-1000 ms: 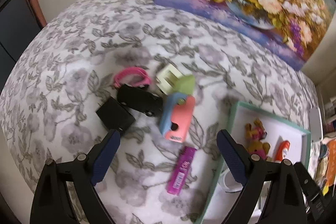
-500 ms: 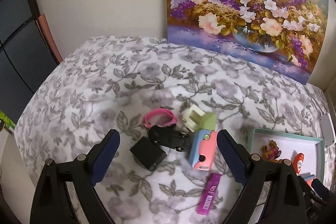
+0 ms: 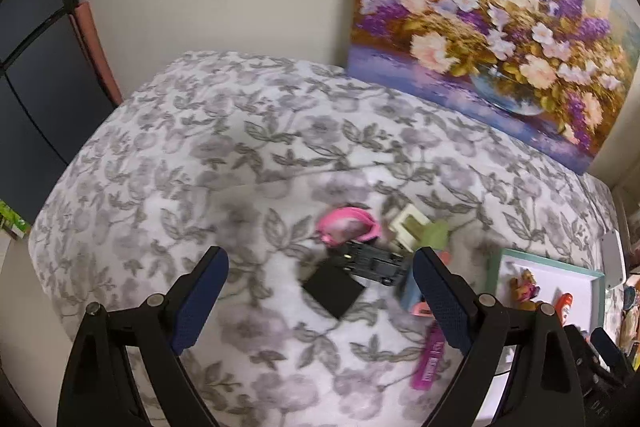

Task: Organize rigid objects
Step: 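Withdraw both tools from the tray back over the remaining items, then grasp the black charger block with the left gripper while the right grasps the purple tube, then carry the black charger block and purple tube over the white tray, then lower the black block with the left gripper while the right lowers the purple tube, open both, then withdraw both tools from the tray toward the toy car and folding toy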

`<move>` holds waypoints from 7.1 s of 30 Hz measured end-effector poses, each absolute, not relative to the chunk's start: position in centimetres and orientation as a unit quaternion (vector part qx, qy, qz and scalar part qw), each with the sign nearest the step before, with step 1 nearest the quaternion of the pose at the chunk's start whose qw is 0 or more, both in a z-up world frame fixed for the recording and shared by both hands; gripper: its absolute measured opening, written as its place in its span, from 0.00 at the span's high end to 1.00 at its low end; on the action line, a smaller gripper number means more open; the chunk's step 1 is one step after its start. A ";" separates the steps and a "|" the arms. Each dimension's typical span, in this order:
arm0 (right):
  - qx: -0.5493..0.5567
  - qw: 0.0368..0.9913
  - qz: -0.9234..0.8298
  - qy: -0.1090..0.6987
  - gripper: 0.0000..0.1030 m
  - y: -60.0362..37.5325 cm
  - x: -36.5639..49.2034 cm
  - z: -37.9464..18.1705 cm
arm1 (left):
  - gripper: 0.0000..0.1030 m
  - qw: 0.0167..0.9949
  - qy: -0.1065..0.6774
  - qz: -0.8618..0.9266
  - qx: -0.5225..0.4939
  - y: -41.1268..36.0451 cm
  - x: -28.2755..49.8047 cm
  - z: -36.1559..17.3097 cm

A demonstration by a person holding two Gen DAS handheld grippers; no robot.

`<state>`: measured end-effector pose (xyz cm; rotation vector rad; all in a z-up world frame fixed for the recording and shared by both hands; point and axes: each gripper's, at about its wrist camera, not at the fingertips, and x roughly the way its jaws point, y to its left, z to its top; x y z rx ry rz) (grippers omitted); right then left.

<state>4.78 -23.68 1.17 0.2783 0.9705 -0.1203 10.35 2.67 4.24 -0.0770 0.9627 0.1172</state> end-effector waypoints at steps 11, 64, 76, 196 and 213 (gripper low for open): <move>0.099 0.870 0.013 0.482 0.01 -16.5 5.9 0.0 | 0.09 0.872 0.481 0.079 -0.045 6.1 10.6 3.5; 0.020 0.807 0.004 0.591 0.74 -11.0 8.9 -9.4 | 0.37 0.803 0.595 -0.008 -0.022 2.1 14.5 -8.1; 0.039 0.818 0.018 0.574 0.80 -11.5 7.1 -7.3 | 0.37 0.845 0.534 -0.001 -0.034 3.1 12.7 -2.3; 0.197 0.804 -0.119 0.549 0.78 -29.8 1.8 -2.9 | 0.36 0.783 0.610 -0.122 -0.019 -10.9 6.7 -2.2; 0.150 0.814 -0.101 0.552 0.51 -26.9 2.9 -2.5 | 0.30 0.790 0.609 -0.042 -0.062 -5.7 9.1 -2.3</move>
